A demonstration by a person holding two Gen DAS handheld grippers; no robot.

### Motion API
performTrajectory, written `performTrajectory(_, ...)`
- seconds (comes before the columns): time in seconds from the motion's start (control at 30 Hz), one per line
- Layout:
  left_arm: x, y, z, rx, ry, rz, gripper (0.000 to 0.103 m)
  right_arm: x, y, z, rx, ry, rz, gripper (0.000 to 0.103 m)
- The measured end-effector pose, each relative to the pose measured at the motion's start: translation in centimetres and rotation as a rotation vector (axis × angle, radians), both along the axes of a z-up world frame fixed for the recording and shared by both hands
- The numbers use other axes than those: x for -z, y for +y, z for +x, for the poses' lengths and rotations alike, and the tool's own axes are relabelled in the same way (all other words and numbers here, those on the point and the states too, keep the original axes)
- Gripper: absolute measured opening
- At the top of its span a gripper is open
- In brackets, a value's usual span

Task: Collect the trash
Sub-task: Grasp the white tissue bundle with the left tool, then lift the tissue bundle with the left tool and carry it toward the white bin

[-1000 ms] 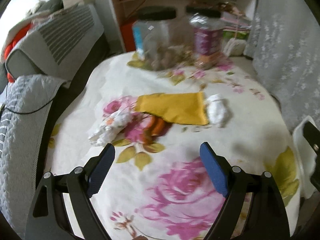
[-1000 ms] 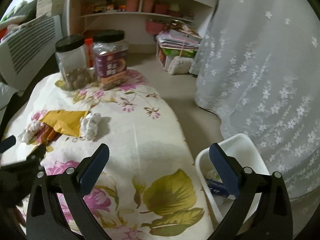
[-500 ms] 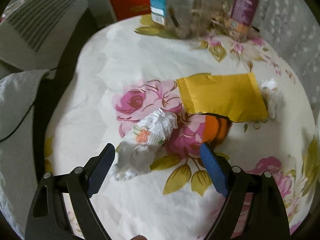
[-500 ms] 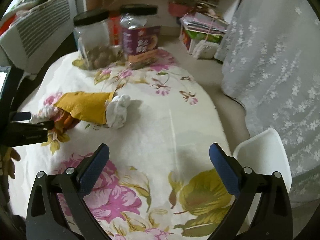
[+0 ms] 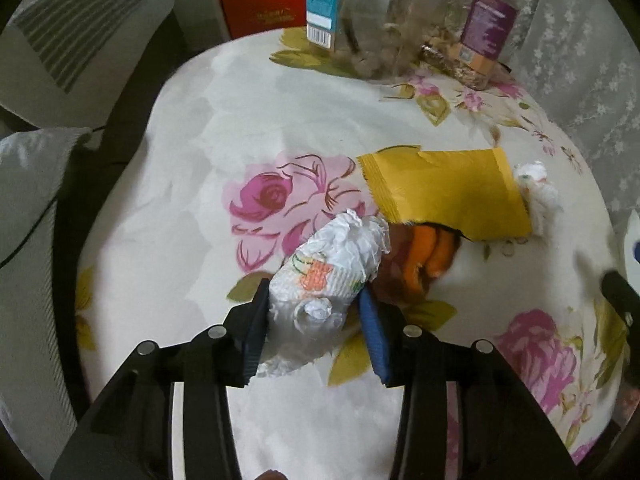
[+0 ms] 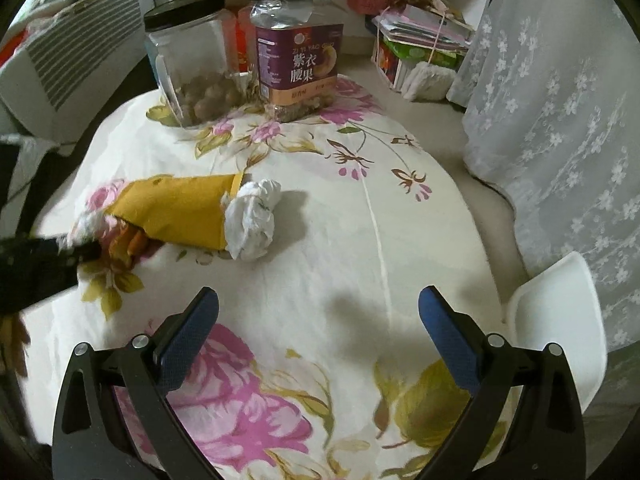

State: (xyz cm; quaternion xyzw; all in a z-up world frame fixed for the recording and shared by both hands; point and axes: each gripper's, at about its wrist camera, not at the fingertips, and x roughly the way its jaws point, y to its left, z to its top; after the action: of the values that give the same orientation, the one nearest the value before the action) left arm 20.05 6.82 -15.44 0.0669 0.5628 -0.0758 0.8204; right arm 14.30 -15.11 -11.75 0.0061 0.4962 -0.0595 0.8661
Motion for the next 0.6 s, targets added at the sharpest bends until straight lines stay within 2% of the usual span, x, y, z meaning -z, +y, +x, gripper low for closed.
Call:
performTrajectory(0.17, -2.1, -0.3, -2.1, -0.002, -0.025, -0.027, 0.043, 0.4, 0.1, 1.8, 0.034, -0.041, 0.053, 0.096)
performTrajectory(0.3, -3.2, -0.5, -3.0, -0.010, -0.036, -0.066, 0.043, 1.6, 0.6, 3.6, 0.050, -0.052, 0.160, 0.095)
performTrajectory(0.47, -3.5, -0.4, -4.0, -0.025, -0.038, -0.067, 0.043, 3.4, 1.3, 5.6, 0.047, -0.034, 0.192, 0.086)
performTrajectory(0.53, -3.3, 0.1, -4.1, -0.043, -0.040, -0.067, 0.043, 4.0, 1.4, 6.3, 0.040, -0.029, 0.194, 0.079)
performTrajectory(0.6, -3.3, 0.7, -4.2, -0.065, -0.043, -0.068, 0.043, 4.7, 1.3, 6.9, 0.036, -0.007, 0.189, 0.053)
